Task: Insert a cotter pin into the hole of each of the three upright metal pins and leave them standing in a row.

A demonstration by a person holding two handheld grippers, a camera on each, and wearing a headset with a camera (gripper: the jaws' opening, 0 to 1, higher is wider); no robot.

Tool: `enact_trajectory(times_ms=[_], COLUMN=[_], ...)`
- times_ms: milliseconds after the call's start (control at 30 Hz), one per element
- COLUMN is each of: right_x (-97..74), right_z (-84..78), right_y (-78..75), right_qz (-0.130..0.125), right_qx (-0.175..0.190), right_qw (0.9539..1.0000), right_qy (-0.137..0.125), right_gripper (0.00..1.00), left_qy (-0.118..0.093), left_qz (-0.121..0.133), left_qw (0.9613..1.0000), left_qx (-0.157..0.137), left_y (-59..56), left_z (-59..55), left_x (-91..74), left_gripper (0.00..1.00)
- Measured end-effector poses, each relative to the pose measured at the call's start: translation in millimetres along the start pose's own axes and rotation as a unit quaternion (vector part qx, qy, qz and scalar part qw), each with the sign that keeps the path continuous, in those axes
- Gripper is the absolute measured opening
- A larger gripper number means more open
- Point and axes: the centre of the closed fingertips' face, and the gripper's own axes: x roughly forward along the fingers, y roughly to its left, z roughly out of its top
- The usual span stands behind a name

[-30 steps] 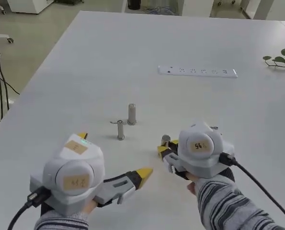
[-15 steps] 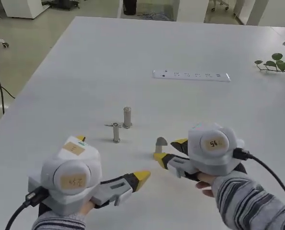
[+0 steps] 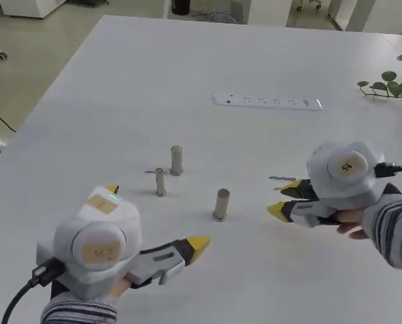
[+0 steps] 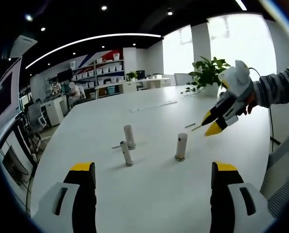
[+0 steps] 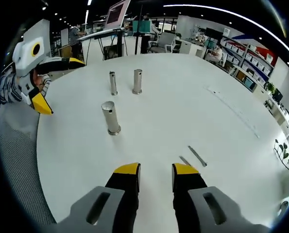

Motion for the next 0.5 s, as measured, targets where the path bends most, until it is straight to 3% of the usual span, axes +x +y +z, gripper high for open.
enact_trajectory(times_ms=[200, 500], right_x=[2.3, 9.8], right_z=[-11.2, -15.5], right_y=[-21.8, -39.8], right_qz=[0.004, 0.020], right_qx=[-0.010, -0.021], right_qw=[0.9995, 0.9976], right_qy=[0.031, 0.062], right_gripper=[0.21, 0.17], left_qy=[0.005, 0.015], left_qz=[-0.005, -0.018], left_qw=[1.0000, 0.9996], left_qx=[0.002, 0.014], left_y=[-2.7, -10.3], left_z=[-2.3, -6.3], left_x=[0.6, 3.5], left_gripper=[0.99, 0.99])
